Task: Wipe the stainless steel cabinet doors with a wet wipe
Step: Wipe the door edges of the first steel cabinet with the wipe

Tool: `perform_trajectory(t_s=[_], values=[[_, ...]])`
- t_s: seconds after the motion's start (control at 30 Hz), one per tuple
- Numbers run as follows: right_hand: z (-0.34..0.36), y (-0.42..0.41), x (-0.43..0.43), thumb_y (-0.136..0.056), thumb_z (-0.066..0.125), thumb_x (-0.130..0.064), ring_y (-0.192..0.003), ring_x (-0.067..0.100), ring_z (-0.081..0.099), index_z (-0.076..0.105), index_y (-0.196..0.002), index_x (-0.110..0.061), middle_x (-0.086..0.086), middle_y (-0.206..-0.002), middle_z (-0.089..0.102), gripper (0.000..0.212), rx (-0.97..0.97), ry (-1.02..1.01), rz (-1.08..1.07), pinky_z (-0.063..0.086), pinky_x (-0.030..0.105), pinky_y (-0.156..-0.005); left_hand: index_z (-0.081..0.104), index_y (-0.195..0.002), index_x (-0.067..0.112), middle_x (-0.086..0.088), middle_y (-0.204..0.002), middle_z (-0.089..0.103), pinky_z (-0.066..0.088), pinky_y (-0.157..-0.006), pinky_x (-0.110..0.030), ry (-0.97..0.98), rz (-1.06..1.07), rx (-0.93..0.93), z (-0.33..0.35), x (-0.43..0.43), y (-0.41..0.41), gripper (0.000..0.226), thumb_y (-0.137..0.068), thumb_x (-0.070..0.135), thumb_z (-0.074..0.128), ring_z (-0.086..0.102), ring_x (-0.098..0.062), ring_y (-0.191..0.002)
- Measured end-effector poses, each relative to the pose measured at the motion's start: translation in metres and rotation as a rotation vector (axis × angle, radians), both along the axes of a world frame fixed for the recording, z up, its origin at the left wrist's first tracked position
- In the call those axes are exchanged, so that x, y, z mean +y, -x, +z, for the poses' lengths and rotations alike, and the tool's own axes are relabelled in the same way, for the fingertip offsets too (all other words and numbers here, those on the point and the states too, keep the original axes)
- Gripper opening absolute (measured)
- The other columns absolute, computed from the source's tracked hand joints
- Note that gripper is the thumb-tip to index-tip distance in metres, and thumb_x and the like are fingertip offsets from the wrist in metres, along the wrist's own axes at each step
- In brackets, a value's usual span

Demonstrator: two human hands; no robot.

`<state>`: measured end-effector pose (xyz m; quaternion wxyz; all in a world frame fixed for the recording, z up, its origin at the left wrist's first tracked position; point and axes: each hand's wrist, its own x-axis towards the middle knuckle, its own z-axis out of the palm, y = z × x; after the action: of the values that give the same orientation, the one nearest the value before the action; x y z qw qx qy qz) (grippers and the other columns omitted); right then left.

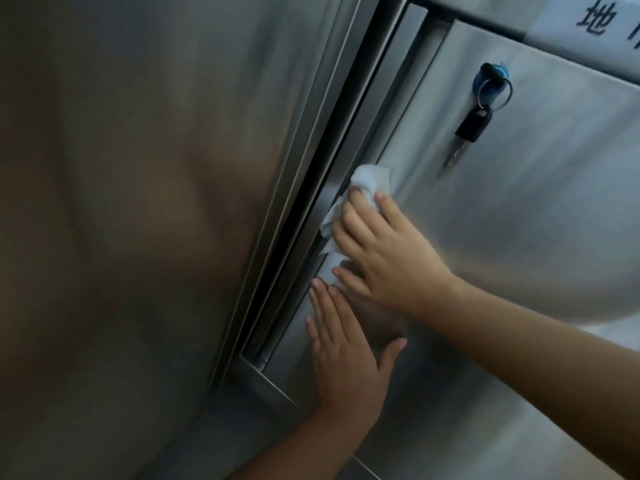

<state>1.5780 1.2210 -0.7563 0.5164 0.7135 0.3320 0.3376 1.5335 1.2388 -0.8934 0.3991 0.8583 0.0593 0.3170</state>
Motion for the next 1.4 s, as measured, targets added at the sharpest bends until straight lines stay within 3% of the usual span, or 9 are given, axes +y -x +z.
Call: perform_trajectory(t_s=[0.13, 0.27, 0.43, 0.67, 0.83, 0.93, 1.27, 1.4], values=[[-0.015, 0.003, 0.001, -0.092, 0.02, -0.049, -0.123, 0.029, 0.048, 0.058, -0.124, -0.011, 0.011, -0.124, 0.058, 0.063, 0.085, 0.035, 0.021, 0.035, 0.042, -0.104, 0.036, -0.132, -0.014, -0.031, -0.14, 0.031, 0.031, -0.091, -0.066, 0.057, -0.016, -0.01, -0.002, 0.001, 0.001, 0.092, -0.074, 0.054, 0.055, 0.032, -0.048, -0.126], [0.005, -0.005, 0.0, -0.09, 0.027, -0.045, -0.114, 0.028, 0.054, 0.065, -0.112, -0.01, 0.011, -0.113, 0.062, 0.056, 0.085, 0.004, 0.12, 0.041, 0.039, -0.098, 0.045, -0.127, -0.015, -0.032, -0.136, 0.04, 0.042, -0.083, -0.062, -0.012, -0.012, 0.045, -0.009, 0.005, 0.0, 0.09, -0.077, 0.059, 0.036, 0.043, -0.046, -0.122], [0.0, -0.006, -0.002, -0.092, 0.025, -0.048, -0.122, 0.032, 0.048, 0.058, -0.12, -0.009, 0.014, -0.121, 0.057, 0.058, -0.044, -0.002, 0.033, 0.037, 0.044, -0.102, 0.041, -0.131, -0.013, -0.03, -0.139, 0.036, 0.038, -0.091, -0.06, -0.055, 0.044, 0.023, -0.031, 0.002, -0.005, 0.09, -0.079, 0.061, 0.033, 0.039, -0.044, -0.126], [-0.03, -0.005, -0.002, -0.093, 0.023, -0.048, -0.127, 0.033, 0.043, 0.053, -0.126, -0.007, 0.016, -0.126, 0.054, 0.06, -0.081, 0.036, 0.031, 0.035, 0.046, -0.104, 0.037, -0.133, -0.012, -0.03, -0.141, 0.034, 0.029, -0.096, -0.058, -0.022, 0.082, 0.036, -0.058, -0.003, -0.005, 0.09, -0.081, 0.061, 0.033, 0.034, -0.044, -0.128], [-0.068, -0.002, -0.002, -0.093, 0.027, -0.046, -0.126, 0.032, 0.044, 0.054, -0.127, -0.007, 0.014, -0.127, 0.055, 0.058, -0.031, 0.051, 0.034, 0.034, 0.044, -0.105, 0.021, -0.14, -0.01, -0.026, -0.149, 0.009, 0.022, -0.106, -0.057, 0.128, 0.042, 0.146, -0.081, -0.007, 0.001, 0.094, -0.081, 0.064, 0.026, 0.013, -0.042, -0.136], [-0.087, -0.002, -0.003, -0.092, 0.028, -0.043, -0.126, 0.032, 0.045, 0.055, -0.126, -0.005, 0.015, -0.126, 0.055, 0.057, -0.003, 0.062, 0.042, 0.033, 0.044, -0.106, 0.035, -0.134, -0.014, -0.03, -0.143, 0.027, 0.03, -0.097, -0.061, 0.026, 0.026, 0.154, -0.091, -0.003, 0.006, 0.09, -0.082, 0.059, 0.031, 0.03, -0.047, -0.129], [-0.134, -0.001, -0.004, -0.093, 0.028, -0.039, -0.125, 0.033, 0.045, 0.052, -0.129, -0.004, 0.016, -0.128, 0.055, 0.056, 0.113, 0.099, 0.059, 0.032, 0.044, -0.107, 0.041, -0.131, -0.012, -0.029, -0.139, 0.036, 0.036, -0.09, -0.063, -0.049, -0.022, 0.181, -0.104, 0.007, 0.009, 0.083, -0.077, 0.05, 0.05, 0.042, -0.044, -0.124], [-0.147, -0.001, -0.003, -0.092, 0.034, -0.042, -0.125, 0.032, 0.046, 0.053, -0.129, -0.006, 0.015, -0.129, 0.055, 0.055, 0.143, 0.099, 0.062, 0.032, 0.043, -0.107, 0.04, -0.132, -0.012, -0.029, -0.14, 0.035, 0.033, -0.092, -0.063, -0.117, -0.035, 0.214, -0.123, 0.023, 0.014, 0.081, -0.084, 0.053, 0.036, 0.038, -0.04, -0.127]])
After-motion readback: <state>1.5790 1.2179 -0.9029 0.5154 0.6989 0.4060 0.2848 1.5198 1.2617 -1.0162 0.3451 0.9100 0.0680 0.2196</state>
